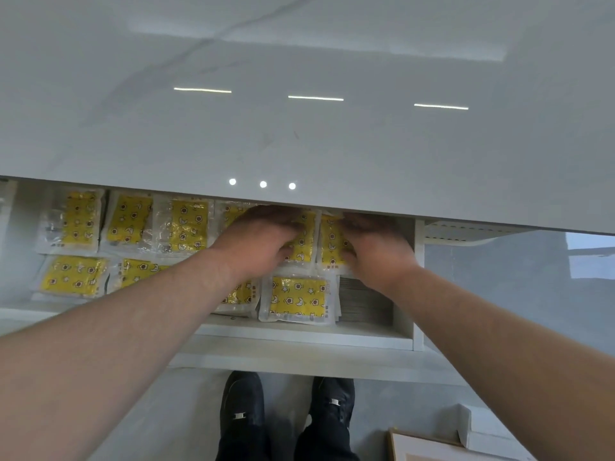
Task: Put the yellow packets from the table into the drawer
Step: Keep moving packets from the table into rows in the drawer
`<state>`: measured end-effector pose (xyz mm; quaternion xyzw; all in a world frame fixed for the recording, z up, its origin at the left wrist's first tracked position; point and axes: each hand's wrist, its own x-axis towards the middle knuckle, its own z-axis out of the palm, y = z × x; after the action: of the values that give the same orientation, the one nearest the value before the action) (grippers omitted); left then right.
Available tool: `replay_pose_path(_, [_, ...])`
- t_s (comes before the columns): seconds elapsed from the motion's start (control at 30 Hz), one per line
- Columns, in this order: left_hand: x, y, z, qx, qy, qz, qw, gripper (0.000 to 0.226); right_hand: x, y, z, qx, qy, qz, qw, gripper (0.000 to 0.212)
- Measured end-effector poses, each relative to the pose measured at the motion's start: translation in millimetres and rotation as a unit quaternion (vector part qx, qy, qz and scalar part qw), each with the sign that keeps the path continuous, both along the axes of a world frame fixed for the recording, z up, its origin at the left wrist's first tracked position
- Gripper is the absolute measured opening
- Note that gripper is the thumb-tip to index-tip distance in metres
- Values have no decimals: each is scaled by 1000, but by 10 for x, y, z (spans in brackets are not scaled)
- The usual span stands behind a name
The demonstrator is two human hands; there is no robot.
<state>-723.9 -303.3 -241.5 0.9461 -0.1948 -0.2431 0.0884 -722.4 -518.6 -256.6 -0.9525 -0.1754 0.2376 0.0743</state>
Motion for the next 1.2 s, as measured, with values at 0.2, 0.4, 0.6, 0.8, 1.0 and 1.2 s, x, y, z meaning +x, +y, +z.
replay_pose_path(0.2, [13, 19, -175, 3, 2, -1, 1000, 49, 32, 41, -109, -19, 15, -4, 1000, 52])
replay_pose_path(0.4, [-53, -20, -241, -10, -25, 20, 999, 50, 32, 41, -122, -18, 3, 12, 1000, 51])
replay_pose_path(0.6, [-50, -4, -207, -12, -26, 31, 999, 50, 14, 5, -84, -17, -13, 18, 1000, 55])
replay_pose_path(0.8, [-101, 55, -211, -32, -52, 64, 996, 47, -19, -51, -68, 1, -41, -21, 999, 48])
replay_pose_path(1.0, [-57, 8, -294, -14, -38, 79, 996, 43, 20, 20, -137, -3, -18, -50, 999, 38])
replay_pose_path(1.2, [-38, 3, -323, -4, -34, 88, 996, 43, 34, 47, -143, 4, -8, -65, 998, 34])
